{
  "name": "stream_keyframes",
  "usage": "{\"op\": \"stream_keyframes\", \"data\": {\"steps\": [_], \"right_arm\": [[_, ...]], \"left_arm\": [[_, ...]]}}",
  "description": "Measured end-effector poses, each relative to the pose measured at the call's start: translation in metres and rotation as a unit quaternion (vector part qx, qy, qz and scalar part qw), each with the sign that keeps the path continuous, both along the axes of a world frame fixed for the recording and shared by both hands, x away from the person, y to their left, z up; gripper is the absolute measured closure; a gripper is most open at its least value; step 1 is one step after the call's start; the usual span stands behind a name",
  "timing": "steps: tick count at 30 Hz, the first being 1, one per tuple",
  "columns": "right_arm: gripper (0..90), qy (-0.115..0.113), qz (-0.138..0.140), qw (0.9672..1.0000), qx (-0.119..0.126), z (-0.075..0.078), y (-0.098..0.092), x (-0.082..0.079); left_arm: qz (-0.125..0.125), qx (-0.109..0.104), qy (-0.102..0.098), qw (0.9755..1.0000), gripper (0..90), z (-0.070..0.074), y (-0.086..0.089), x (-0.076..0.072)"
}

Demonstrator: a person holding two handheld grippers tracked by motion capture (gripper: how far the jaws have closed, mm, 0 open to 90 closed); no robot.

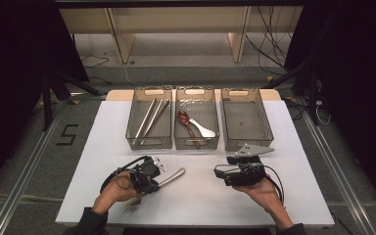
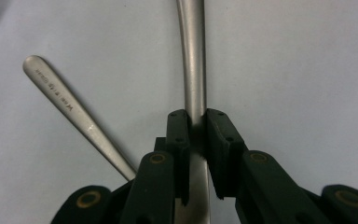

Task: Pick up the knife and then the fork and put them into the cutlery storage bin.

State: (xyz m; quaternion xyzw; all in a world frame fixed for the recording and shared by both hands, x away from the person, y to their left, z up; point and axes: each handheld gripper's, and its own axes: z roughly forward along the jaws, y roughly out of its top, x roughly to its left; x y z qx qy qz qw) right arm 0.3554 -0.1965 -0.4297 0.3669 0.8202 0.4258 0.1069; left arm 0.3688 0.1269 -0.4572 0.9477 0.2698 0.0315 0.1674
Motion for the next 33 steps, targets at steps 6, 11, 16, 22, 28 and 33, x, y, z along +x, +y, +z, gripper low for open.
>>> {"op": "stream_keyframes", "data": {"steps": [6, 11, 16, 22, 28, 33], "right_arm": [[32.1, -0.003, 0.006, 1.0, 0.003, 0.001, 0.004, -0.002], [32.0, -0.018, 0.022, 0.9996, 0.005, 0.005, 0.014, -0.007], [31.2, -0.05, 0.053, 0.9973, -0.01, 0.009, 0.033, -0.019], [30.4, -0.097, 0.105, 0.9885, -0.048, 0.007, 0.062, -0.038], [30.3, -0.174, 0.156, 0.9634, -0.131, -0.006, 0.092, -0.057], [30.8, -0.222, 0.186, 0.9382, -0.19, -0.017, 0.11, -0.066]], "left_arm": [[0.006, -0.015, 0.003, 0.9999, 79.6, 0.007, 0.002, -0.001], [0.002, -0.015, 0.001, 0.9999, 79.6, 0.012, 0.001, -0.003], [-0.004, -0.024, 0.003, 0.9997, 79.5, 0.018, -0.002, -0.007], [-0.018, -0.029, 0.008, 0.9994, 79.6, 0.023, -0.007, -0.011], [-0.024, -0.026, 0.013, 0.9993, 79.5, 0.025, -0.011, -0.014], [-0.035, -0.025, 0.019, 0.9989, 79.5, 0.027, -0.016, -0.018]]}}
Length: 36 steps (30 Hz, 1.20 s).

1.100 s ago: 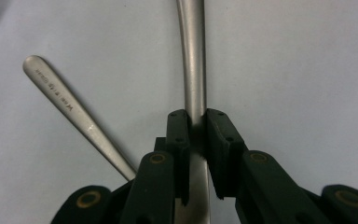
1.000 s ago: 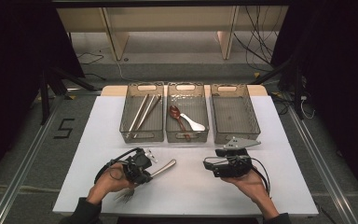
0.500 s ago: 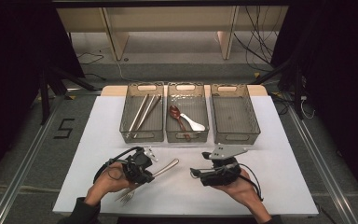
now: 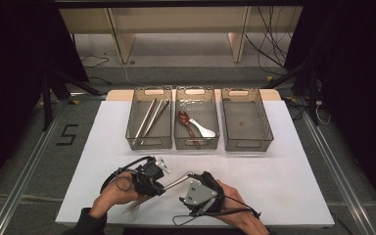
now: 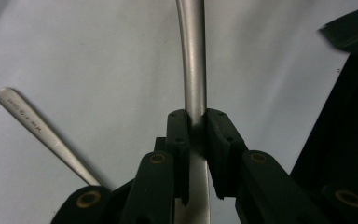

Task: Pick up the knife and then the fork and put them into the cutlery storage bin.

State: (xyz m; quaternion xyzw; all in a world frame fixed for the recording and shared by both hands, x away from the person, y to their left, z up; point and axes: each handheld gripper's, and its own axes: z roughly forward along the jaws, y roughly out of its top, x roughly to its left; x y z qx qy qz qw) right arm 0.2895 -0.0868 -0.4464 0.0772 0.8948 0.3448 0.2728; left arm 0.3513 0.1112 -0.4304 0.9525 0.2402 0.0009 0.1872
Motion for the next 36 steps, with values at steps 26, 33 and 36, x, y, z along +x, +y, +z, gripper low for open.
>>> {"op": "stream_keyframes", "data": {"steps": [26, 33, 36], "right_arm": [[73.3, -0.174, 0.062, 0.9725, -0.143, -0.022, 0.017, -0.019], [83.9, -0.193, 0.091, 0.9606, -0.178, -0.027, 0.016, -0.023], [84.3, -0.197, 0.092, 0.9597, -0.178, -0.025, 0.015, -0.021]], "left_arm": [[-0.048, -0.016, 0.018, 0.9986, 79.4, 0.018, -0.021, -0.017], [-0.046, -0.03, 0.019, 0.9983, 78.7, 0.021, -0.019, -0.017], [-0.036, -0.038, 0.017, 0.9985, 76.2, 0.022, -0.016, -0.015]]}}
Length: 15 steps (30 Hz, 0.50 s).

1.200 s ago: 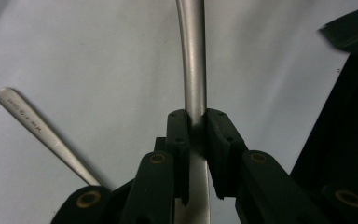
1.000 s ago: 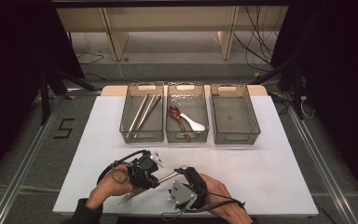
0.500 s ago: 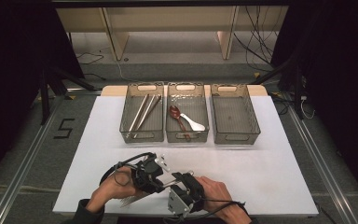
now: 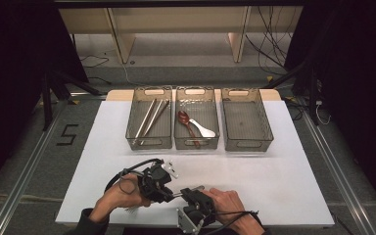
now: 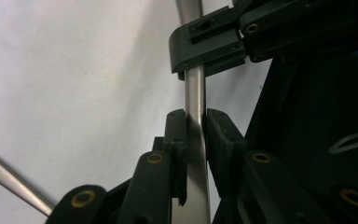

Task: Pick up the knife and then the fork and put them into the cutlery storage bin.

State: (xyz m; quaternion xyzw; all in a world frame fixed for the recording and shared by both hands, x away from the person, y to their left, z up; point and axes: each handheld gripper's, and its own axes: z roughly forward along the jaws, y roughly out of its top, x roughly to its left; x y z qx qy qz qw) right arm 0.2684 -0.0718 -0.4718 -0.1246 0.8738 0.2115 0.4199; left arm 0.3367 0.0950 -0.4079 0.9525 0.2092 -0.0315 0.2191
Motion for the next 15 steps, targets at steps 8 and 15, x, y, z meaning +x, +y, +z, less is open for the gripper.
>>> {"op": "stream_keyframes", "data": {"steps": [8, 15], "right_arm": [[84.4, 0.0, -0.016, 0.9997, -0.017, 0.002, -0.011, 0.007], [84.4, -0.005, -0.055, 0.9984, -0.01, 0.01, -0.028, 0.017]], "left_arm": [[0.07, -0.039, -0.032, 0.9963, 50.5, 0.017, 0.027, 0.012], [0.145, -0.067, -0.071, 0.9847, 34.5, 0.027, 0.052, 0.022]]}}
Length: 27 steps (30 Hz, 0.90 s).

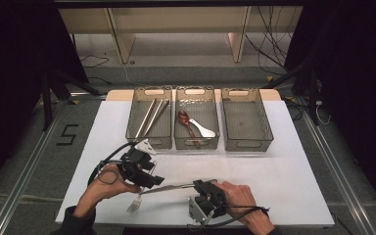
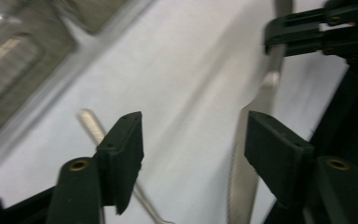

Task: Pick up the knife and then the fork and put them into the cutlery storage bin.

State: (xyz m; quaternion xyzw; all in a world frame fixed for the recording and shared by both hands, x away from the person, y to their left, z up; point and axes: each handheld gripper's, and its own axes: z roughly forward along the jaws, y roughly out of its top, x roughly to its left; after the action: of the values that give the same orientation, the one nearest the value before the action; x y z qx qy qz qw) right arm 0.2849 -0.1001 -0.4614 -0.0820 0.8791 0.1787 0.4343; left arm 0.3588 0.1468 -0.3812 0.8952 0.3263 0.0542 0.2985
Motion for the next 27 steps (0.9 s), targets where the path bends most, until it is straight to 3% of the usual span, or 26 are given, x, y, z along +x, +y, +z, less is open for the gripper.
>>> {"op": "stream_keyframes", "data": {"steps": [4, 8, 12, 18, 27], "right_arm": [[84.4, -0.002, -0.028, 0.9996, 0.003, 0.005, -0.014, 0.009], [84.5, -0.004, -0.064, 0.9978, 0.018, 0.012, -0.032, 0.021], [84.4, 0.007, -0.114, 0.9921, 0.054, 0.022, -0.05, 0.034], [84.4, 0.035, -0.176, 0.9763, 0.121, 0.041, -0.073, 0.05], [84.4, 0.077, -0.23, 0.9461, 0.215, 0.064, -0.101, 0.077]], "left_arm": [[0.034, -0.02, -0.023, 0.999, 29.8, 0.006, 0.013, 0.004], [0.062, -0.03, -0.027, 0.9973, 26.6, 0.004, 0.021, 0.007], [0.076, -0.024, -0.021, 0.9966, 25.1, -0.003, 0.024, 0.009], [0.092, -0.013, -0.014, 0.9956, 22.1, -0.017, 0.025, 0.011], [0.118, -0.013, -0.023, 0.9927, 18.6, -0.035, 0.027, 0.012]]}}
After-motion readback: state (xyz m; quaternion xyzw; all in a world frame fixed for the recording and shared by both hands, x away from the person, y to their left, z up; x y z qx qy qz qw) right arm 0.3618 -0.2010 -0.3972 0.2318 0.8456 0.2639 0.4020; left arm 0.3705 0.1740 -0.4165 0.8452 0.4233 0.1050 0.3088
